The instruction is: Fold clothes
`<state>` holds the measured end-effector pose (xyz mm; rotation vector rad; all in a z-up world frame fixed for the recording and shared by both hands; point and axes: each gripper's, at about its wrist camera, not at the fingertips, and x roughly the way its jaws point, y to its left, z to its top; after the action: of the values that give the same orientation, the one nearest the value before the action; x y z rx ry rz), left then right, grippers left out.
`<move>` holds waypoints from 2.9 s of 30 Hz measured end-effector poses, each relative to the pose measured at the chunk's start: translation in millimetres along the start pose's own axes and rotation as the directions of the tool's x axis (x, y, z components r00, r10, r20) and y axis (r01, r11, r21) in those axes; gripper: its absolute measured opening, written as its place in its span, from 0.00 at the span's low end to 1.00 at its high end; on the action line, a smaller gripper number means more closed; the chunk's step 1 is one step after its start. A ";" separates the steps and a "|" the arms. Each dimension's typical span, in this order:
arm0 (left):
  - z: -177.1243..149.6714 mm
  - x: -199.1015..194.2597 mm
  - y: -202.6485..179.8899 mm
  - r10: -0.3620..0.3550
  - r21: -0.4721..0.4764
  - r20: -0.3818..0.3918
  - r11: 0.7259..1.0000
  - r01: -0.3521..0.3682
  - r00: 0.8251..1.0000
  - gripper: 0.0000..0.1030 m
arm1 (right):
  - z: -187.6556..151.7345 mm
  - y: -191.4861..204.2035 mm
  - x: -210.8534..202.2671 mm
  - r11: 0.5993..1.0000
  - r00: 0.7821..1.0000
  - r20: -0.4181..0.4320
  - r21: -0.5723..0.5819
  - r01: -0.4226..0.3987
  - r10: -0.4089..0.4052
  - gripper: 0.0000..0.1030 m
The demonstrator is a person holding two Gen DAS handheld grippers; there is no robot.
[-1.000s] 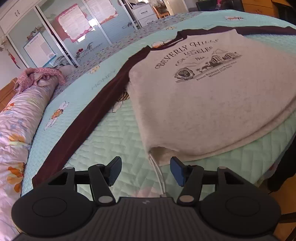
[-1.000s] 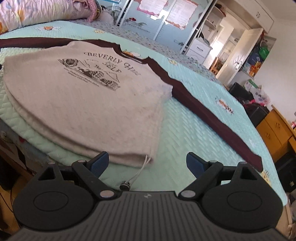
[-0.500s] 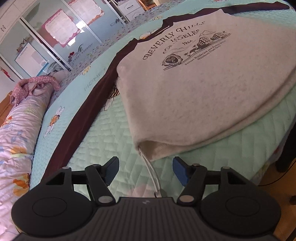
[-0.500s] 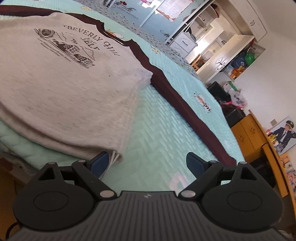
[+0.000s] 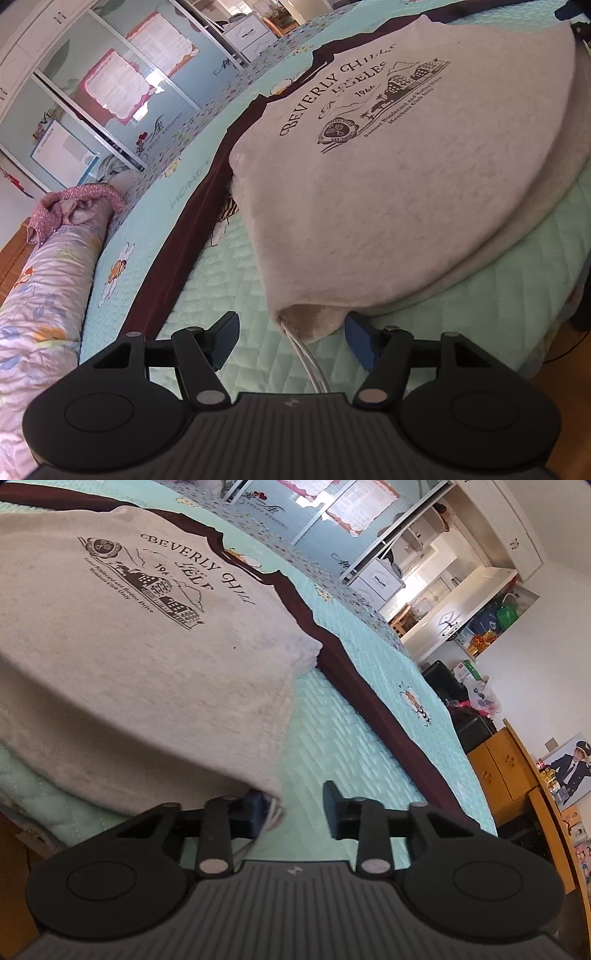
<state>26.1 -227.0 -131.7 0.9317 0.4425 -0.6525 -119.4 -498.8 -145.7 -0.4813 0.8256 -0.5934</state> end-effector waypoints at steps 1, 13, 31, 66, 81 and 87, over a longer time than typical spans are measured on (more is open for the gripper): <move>0.8 -1.5 2.0 0.001 -0.004 0.006 1.000 -0.001 1.000 0.65 | 0.9 -0.3 -0.4 1.000 1.000 0.002 0.003 -0.002 0.002 0.25; 4.4 0.3 18.8 0.028 -0.020 0.023 0.999 -0.028 0.999 0.65 | 4.1 -7.1 -4.1 0.998 1.000 0.001 0.059 -0.023 0.023 0.27; 12.8 8.9 30.8 -0.110 -0.169 -0.018 0.980 0.105 0.994 0.07 | 10.0 -20.7 -3.3 0.985 0.994 0.009 0.138 -0.105 0.105 0.08; 27.3 -35.7 55.8 -0.129 -0.315 0.127 0.935 0.163 0.984 0.59 | 23.8 -77.4 -48.7 0.783 0.885 0.232 0.414 -0.465 0.403 0.65; 10.1 -14.1 32.0 -0.197 -0.352 0.031 0.915 0.195 0.980 0.65 | 1.4 -66.5 -22.8 0.662 0.874 0.090 0.617 -0.425 0.478 0.65; 18.4 0.6 14.4 -0.211 -0.327 -0.029 0.925 0.191 0.977 0.67 | 30.9 -33.5 -2.6 0.659 0.838 0.087 0.576 -0.484 0.539 0.75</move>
<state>37.7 -236.5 -113.9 0.5997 0.6872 -0.7122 -106.3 -516.7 -105.8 0.3549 0.7734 -0.3038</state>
